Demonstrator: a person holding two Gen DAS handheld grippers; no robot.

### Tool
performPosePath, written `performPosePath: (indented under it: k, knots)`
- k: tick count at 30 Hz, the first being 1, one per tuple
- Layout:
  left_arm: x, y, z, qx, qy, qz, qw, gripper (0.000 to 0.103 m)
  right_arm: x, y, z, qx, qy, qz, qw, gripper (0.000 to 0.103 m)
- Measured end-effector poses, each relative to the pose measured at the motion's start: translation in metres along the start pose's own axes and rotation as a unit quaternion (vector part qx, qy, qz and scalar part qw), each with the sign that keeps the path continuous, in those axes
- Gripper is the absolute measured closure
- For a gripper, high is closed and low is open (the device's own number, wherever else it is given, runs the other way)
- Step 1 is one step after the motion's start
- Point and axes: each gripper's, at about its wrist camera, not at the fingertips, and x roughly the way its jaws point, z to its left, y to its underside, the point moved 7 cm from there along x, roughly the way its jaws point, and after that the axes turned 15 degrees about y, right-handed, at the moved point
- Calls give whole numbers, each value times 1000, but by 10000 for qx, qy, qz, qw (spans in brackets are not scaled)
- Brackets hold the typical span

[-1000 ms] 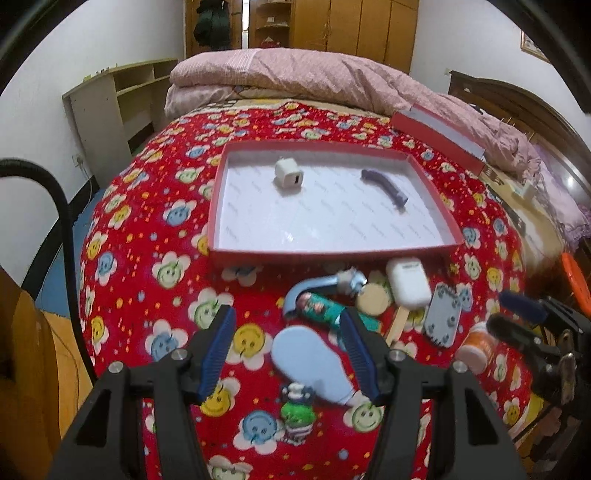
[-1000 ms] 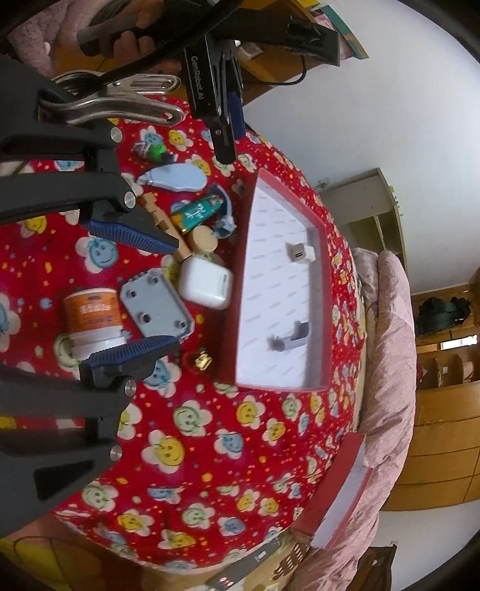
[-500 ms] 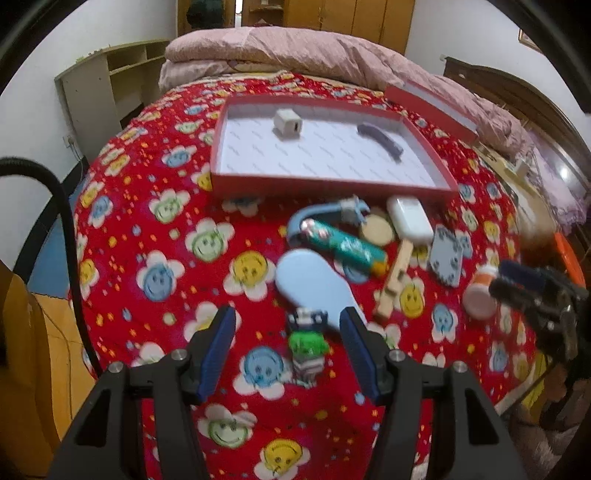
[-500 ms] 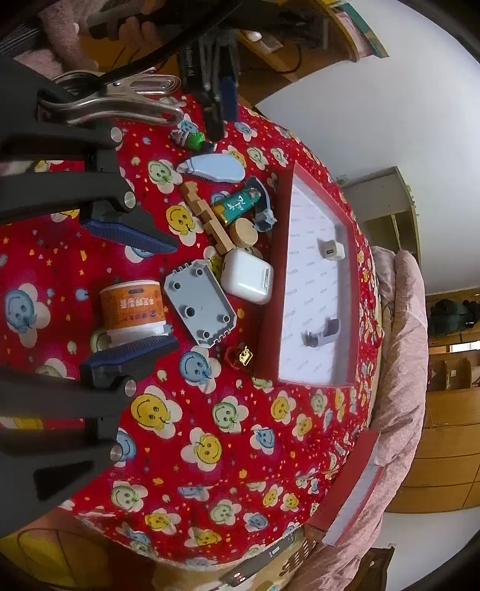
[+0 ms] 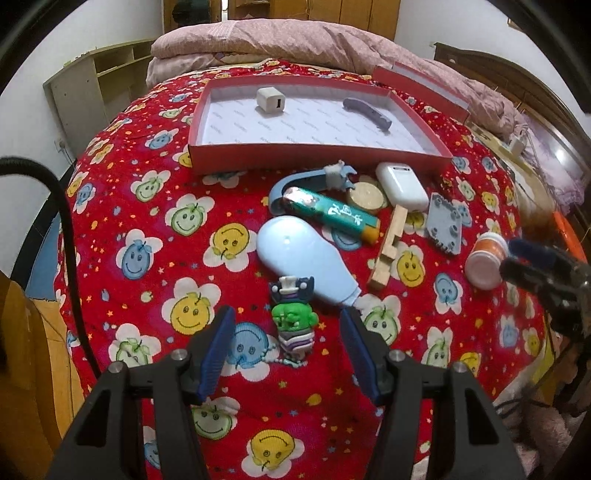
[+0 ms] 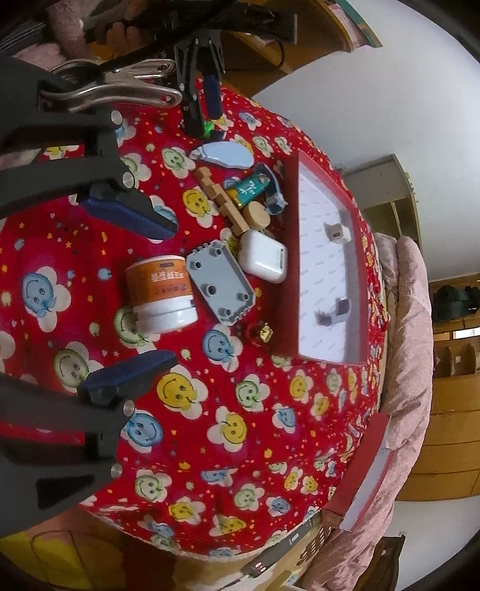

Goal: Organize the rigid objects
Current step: 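Lower the right gripper to the orange-labelled pill bottle while the left approaches the green keychain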

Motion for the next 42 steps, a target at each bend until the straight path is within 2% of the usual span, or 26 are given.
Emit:
performPosePath:
  k: [6,13,15,16,22,28,34,38,42]
  knots:
    - [7,4,-1,26,86,56,9999,43,9,6,9,-148,17,55,9999,39]
    - [14,5,-3,216,-124,11,9997,45,21,11,13,-129,47,156,9998,39]
    - [13,4,-2,232,-175,-25,9996,49,27,16,11,3,-42,301,9995,39]
    - [13,4,-2,239,-202,-49,9995,54,30,17,10,61,-76,346,9994,39]
    - [12,3,1,237,-216,-122,9994,62,29,18,9,122,-116,269,9995,39]
    - [11,2,0,240,-149,-158,9995,76,29,18,11,140,-139,229,9995,36]
    - [10,2,-3,270,-151,-146,9994,78,28,18,11,172,-117,139,9997,36]
    - [9,1,-3,148,-28,-84,9999,78,28,18,10,157,-105,80,9998,37]
    - [8,-1,-6,51,59,-43,10000,78,28,18,8,222,-106,-11,9997,43]
